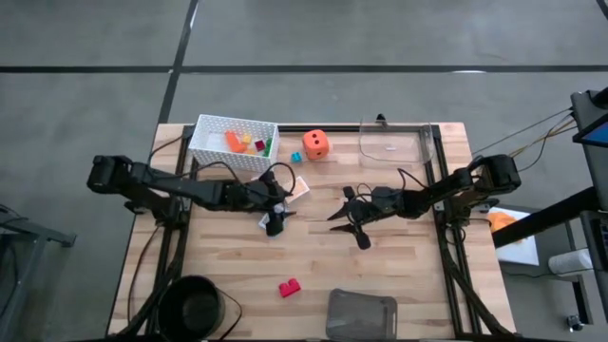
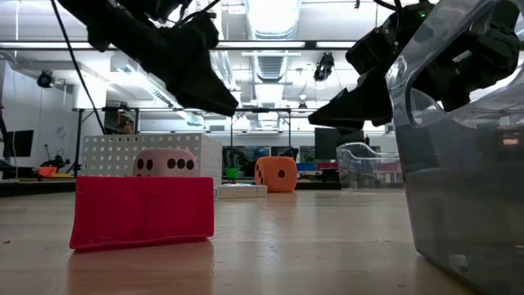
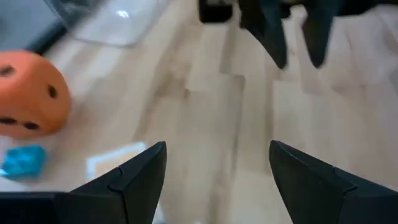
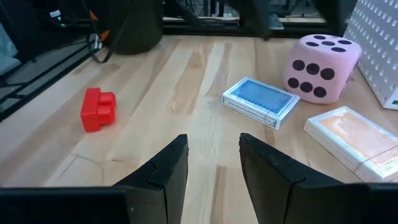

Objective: Pick & Place Toys
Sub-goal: Put the large red game piece into the white bin, then put the orange dice into the transparent bin

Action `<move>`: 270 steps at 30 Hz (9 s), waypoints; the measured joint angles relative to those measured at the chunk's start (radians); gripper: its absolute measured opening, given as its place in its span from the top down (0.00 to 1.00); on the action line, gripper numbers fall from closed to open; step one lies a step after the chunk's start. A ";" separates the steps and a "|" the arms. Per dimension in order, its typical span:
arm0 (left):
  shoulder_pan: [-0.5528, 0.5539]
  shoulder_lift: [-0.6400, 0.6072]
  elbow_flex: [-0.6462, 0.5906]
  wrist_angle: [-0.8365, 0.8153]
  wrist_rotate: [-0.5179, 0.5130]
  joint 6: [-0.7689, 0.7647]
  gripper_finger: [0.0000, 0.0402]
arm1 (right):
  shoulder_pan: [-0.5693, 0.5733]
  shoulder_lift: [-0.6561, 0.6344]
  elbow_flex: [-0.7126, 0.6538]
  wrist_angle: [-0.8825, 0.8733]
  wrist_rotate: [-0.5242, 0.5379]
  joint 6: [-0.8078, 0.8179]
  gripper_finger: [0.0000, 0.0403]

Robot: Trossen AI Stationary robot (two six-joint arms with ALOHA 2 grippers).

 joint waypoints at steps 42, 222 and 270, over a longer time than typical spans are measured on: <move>-0.483 0.414 0.446 -0.435 0.100 -0.535 0.29 | 0.001 0.000 0.010 -0.064 0.004 -0.002 0.64; -0.227 0.119 -0.164 0.634 0.039 0.228 0.60 | 0.001 0.000 0.010 -0.097 -0.002 0.005 0.64; 0.535 -0.077 -0.226 0.351 -0.294 -0.128 0.23 | 0.001 0.000 0.010 -0.098 -0.004 0.001 0.64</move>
